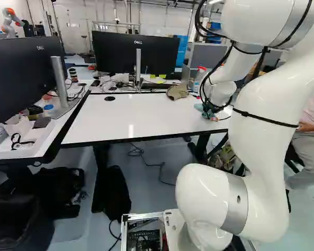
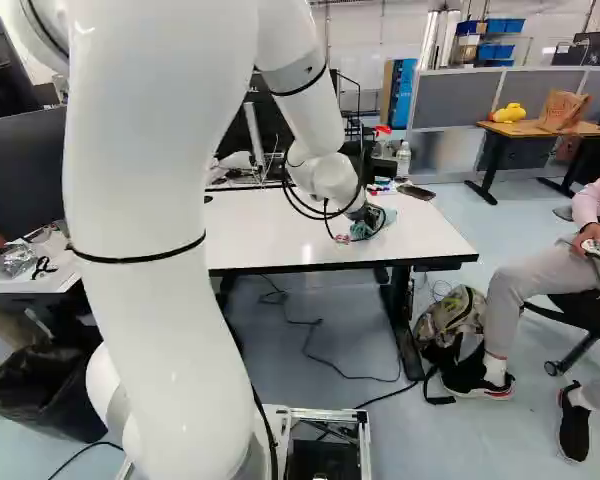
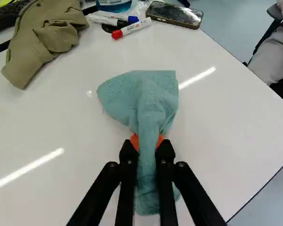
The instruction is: Clean the table with the green towel
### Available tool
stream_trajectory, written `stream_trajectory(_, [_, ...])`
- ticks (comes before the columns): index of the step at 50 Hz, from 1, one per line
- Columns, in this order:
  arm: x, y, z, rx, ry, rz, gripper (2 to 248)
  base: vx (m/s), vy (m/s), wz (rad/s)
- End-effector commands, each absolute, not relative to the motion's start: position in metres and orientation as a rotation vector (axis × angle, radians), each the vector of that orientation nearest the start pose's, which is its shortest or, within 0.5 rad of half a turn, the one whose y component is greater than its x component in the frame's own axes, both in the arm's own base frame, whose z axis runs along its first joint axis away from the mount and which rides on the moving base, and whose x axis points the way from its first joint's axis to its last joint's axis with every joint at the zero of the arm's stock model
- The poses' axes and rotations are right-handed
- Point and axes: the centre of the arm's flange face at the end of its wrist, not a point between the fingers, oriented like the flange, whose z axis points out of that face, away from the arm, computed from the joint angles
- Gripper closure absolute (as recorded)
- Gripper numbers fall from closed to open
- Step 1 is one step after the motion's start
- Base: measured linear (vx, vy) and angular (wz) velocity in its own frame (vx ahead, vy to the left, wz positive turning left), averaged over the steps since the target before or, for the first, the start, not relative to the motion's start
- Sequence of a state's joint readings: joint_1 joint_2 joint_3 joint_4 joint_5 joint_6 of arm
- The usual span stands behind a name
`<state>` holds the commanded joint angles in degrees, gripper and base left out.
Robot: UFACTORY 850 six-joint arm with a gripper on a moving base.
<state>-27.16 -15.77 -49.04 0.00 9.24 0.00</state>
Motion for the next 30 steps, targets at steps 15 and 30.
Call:
stream_trajectory(15, [0.476, -0.225, 0.416, -2.998, 0.672, -1.224, 200, 0.000, 0.000, 0.000])
stream_trajectory(30, [0.479, -0.199, 0.435, -2.980, 0.594, -1.274, 200, 0.000, 0.000, 0.000])
